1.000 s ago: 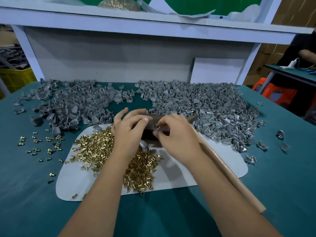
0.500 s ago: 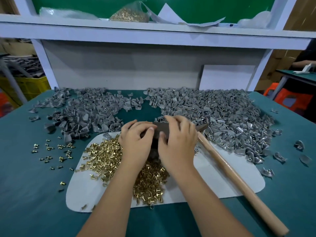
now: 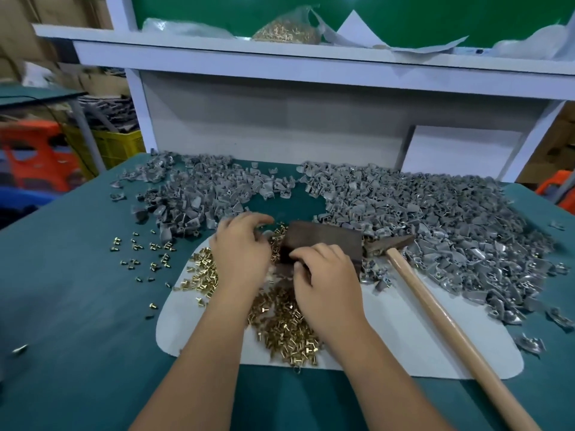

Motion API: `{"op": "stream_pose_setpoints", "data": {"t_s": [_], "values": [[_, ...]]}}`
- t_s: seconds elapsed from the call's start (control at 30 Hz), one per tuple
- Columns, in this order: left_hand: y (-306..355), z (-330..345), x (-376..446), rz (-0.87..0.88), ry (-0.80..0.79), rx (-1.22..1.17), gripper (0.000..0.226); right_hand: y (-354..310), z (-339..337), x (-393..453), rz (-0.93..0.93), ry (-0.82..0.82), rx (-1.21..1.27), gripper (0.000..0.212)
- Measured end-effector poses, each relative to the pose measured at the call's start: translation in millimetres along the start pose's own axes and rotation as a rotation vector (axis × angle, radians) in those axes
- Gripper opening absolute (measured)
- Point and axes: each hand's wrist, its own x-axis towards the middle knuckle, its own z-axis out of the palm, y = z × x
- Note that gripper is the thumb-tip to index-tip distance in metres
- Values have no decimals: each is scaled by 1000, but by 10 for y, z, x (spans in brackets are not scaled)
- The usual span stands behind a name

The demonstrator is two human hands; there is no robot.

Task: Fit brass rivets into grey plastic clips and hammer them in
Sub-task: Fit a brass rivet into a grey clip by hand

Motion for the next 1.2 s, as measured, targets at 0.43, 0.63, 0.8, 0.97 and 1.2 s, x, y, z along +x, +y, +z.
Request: {"op": "stream_pose_setpoints", "data": {"t_s": [0.43,0.63,0.8,0.97,1.2], "values": [[-566,-399,379,-407,-74,243,34,-15,0,24,-28,-80,-46,19],[-441,-449,366,-342,33,313,33,-31,-14,11,-11,-96,-24,20],[-39,-335,350,-151,-28,170,20,-58,-32,11,-23,-32,6,19],[276,-64,170,-7,-331,-313,20,-105,-75,7,-48,-125,-5,24],[89,171,27,45,-287,-395,15,-94,-3,20,-127,-304,-75,25]]}}
